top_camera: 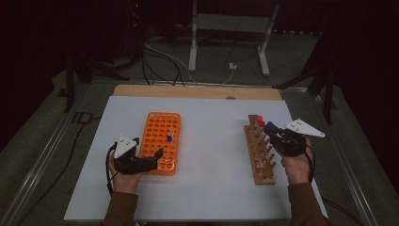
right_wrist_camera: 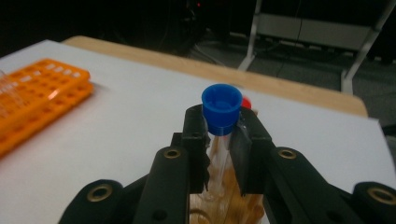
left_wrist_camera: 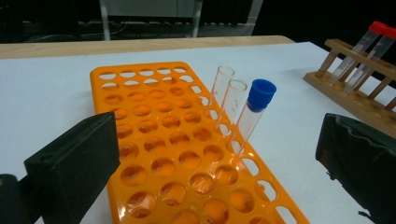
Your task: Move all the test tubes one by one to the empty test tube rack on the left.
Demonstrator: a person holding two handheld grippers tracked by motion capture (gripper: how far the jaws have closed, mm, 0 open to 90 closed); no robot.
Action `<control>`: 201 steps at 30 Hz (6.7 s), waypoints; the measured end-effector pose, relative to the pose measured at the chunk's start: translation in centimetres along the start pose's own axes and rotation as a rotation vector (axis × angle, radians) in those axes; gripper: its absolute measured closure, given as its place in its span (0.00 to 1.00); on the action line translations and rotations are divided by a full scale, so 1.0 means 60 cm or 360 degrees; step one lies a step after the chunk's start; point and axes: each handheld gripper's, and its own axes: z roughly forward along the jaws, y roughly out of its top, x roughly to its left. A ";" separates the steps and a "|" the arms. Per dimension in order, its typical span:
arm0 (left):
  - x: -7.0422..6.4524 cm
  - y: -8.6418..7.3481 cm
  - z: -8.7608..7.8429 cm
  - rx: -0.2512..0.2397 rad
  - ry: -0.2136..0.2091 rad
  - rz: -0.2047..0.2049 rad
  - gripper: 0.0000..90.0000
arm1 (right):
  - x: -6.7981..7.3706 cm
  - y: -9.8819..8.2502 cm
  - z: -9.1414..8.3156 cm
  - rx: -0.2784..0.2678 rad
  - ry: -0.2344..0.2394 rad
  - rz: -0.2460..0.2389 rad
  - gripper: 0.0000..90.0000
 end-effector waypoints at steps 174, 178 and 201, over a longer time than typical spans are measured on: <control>-0.021 -0.004 0.006 0.0072 -0.0016 0.0153 0.01 | 0.014 -0.008 0.035 0.0064 0.0115 0.0027 0.12; -0.020 -0.004 0.005 0.0064 -0.0021 0.0151 0.01 | -0.005 -0.017 0.056 0.0101 0.0040 0.0067 0.28; -0.021 -0.008 0.009 0.0091 -0.0002 0.0142 0.01 | -0.019 -0.034 0.106 0.0265 -0.0080 0.0187 0.83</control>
